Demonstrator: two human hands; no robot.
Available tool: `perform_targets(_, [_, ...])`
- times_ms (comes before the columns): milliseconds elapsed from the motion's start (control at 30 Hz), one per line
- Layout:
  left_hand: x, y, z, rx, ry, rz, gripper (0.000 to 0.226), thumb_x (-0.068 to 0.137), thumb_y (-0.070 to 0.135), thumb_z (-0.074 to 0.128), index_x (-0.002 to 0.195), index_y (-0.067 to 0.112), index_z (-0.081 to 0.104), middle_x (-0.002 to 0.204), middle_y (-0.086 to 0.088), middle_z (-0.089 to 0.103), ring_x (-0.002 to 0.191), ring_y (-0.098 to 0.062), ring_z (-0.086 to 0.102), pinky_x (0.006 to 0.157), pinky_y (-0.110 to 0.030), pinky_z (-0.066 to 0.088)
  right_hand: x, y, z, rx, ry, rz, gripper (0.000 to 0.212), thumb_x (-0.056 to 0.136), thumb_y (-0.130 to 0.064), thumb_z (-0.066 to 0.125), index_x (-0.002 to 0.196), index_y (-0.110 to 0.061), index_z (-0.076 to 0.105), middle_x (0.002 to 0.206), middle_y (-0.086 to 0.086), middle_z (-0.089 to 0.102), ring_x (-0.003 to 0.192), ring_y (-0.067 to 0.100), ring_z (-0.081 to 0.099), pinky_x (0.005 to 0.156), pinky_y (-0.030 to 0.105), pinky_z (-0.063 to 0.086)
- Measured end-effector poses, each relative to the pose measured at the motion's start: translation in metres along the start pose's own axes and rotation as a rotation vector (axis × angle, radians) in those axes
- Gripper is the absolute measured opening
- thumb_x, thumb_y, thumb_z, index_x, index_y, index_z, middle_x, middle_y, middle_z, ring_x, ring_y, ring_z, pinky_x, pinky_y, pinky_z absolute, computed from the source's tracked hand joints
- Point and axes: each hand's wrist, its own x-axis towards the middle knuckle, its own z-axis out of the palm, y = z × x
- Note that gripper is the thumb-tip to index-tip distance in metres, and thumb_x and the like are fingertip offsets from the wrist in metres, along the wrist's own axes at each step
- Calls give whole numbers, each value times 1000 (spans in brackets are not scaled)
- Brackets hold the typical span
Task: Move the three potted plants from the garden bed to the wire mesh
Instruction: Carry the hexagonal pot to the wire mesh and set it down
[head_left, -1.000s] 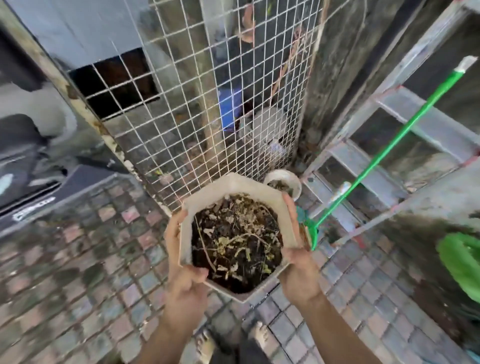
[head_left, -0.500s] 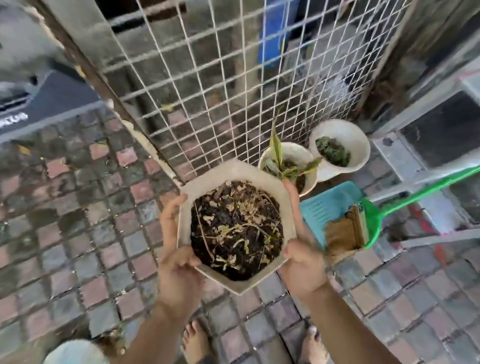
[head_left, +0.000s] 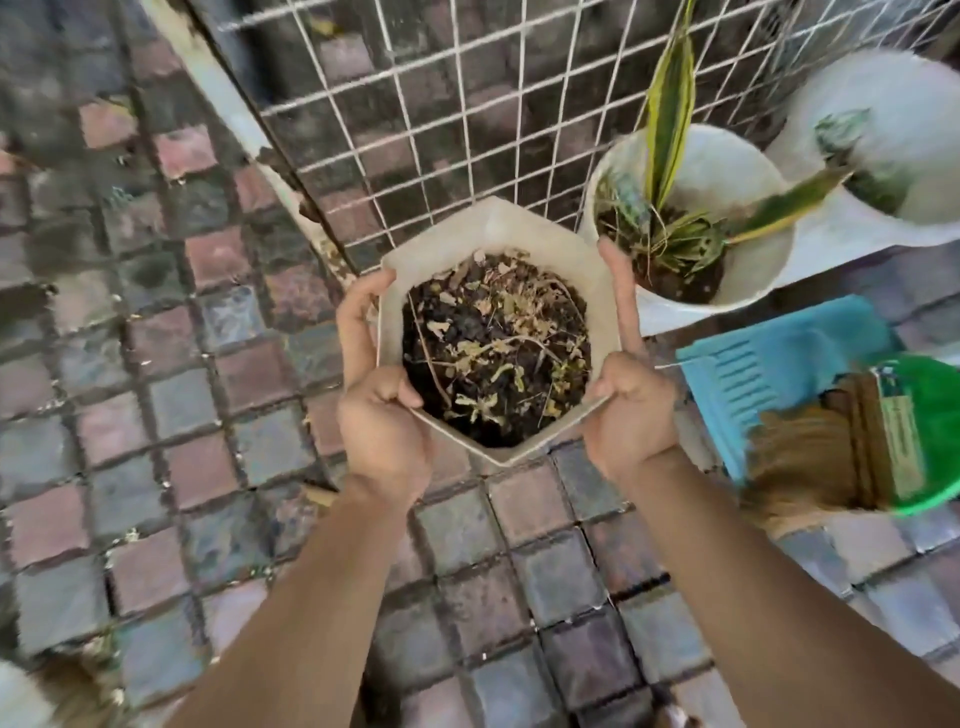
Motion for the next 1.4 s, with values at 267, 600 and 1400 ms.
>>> perform_targets(267, [51,-35,-27,133,-120,72,78,50,-6,34,121,21,52,123,-11,60,113,-34,49,92,-51,42,37,44,-12,-54,-6,48,103,58,6,37,156,-24,39,162,8,44,145,48,28,121,61,16])
perform_targets(600, [91,-50,-45,256,-161,-44,73,51,-6,35,112,22,61,125,-10,60,117,-33,56,102,-65,52,41,58,-22,-206,-68,79,105,60,15,36,148,-42,34,145,-19,54,129,9,58,94,32,59])
perform_targets(1400, [71,-48,-54,288,-34,-185,86,68,-28,31,118,39,51,135,-3,55,113,-31,58,62,-43,63,94,30,-18,-558,-214,118,99,79,30,42,157,-29,44,142,-23,50,121,18,52,85,46,48])
